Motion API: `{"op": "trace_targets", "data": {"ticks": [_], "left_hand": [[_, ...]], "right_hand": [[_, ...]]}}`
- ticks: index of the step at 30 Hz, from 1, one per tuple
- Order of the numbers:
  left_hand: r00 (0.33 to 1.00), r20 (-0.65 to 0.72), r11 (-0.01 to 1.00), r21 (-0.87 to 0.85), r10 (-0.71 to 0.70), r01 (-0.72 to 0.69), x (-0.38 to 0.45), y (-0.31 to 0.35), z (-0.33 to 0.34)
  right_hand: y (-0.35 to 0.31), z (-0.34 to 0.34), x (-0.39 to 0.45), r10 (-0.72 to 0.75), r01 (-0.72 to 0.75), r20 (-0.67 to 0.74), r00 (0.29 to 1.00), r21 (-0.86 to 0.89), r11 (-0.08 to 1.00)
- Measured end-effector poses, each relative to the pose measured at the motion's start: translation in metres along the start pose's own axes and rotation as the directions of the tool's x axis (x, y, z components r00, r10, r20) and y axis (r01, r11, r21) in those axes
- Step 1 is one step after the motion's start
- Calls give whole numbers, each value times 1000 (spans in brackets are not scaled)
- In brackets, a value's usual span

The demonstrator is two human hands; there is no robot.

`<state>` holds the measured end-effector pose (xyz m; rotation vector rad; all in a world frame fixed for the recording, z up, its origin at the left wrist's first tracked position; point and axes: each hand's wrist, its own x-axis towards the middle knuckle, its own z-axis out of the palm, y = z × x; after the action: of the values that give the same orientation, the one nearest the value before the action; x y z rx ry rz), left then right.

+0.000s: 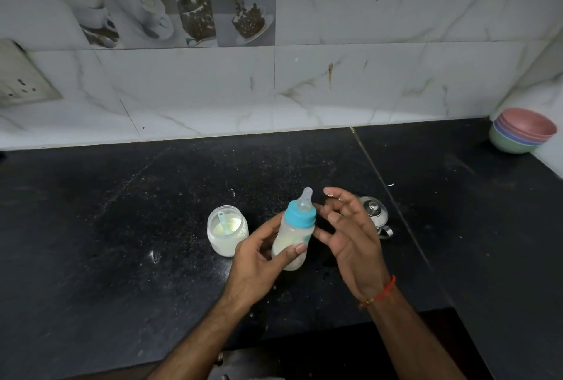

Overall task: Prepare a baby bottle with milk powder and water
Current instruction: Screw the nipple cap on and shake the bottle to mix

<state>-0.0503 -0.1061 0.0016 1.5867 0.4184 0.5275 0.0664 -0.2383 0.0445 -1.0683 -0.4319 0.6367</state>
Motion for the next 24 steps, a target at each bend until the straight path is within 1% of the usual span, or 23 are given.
{"op": "trace_targets", "data": {"ticks": [5,9,13,16,19,21,22,24], "left_hand": [[999,29,1000,21,15,-16,6,4,-3],[999,46,998,57,18,-20,7,8,-4],[997,74,994,104,24,-32,8,10,-9],[989,140,989,133,46,-65,9,13,-16],[973,230,991,118,30,-58,11,17,-18],[955,296,996,77,28,-53,11,20,-16],[944,329,998,51,27,-47,11,21,-16],[914,405,1000,6,24,-29,10,23,-14]], "right_hand": [[-5,-1,2,53,-48,99,994,-56,997],[-4,0,3,21,-20,57,998,-19,1000],[-7,0,6,78,-61,142,987,-117,991],[-12,1,10,91,-69,181,979,-121,990],[-12,-2,15,55,-43,130,990,-97,994],[-14,-4,17,53,-40,140,989,-94,995],[-17,-5,18,67,-53,176,982,-80,995],[-22,-9,18,115,-112,325,939,-30,993]]}}
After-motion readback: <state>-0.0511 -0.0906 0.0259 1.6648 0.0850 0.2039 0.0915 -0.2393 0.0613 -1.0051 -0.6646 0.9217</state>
